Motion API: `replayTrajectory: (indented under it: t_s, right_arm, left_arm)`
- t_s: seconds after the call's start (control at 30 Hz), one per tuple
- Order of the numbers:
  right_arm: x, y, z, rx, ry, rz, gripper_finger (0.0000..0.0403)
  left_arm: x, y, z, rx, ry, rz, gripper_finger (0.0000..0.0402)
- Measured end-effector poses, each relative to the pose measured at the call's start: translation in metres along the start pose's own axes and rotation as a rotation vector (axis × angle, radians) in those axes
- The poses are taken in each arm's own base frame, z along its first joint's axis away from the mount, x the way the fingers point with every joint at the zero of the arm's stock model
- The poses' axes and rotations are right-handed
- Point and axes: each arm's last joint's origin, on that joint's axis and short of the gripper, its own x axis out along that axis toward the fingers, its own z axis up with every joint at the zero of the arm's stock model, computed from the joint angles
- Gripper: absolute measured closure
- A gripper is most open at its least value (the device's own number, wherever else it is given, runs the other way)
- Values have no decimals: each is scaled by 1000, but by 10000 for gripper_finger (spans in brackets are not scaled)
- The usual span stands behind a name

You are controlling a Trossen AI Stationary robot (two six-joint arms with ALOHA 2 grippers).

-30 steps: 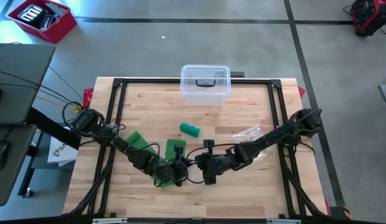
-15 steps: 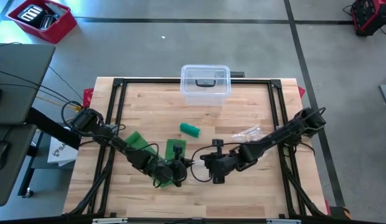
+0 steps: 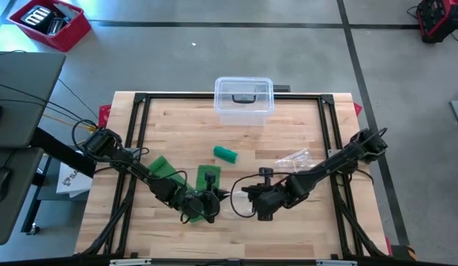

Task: Roll bandage
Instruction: Open the left transparent zip bag

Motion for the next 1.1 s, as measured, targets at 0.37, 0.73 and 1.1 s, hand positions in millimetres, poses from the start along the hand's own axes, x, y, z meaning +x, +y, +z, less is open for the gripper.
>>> replayTrajectory:
  t_s: [0.37, 0.73, 1.1]
  right_arm:
    - [-9, -7, 46, -5, -272, 75, 276]
    - [19, -12, 42, -27, -159, 95, 353]
    - [18, -12, 30, -14, -51, 74, 374]
  left_arm:
    - [0, 0, 0, -2, -5, -21, 401]
    - [0, 0, 0, -16, -4, -22, 401]
    - [0, -1, 0, -16, -4, -23, 401]
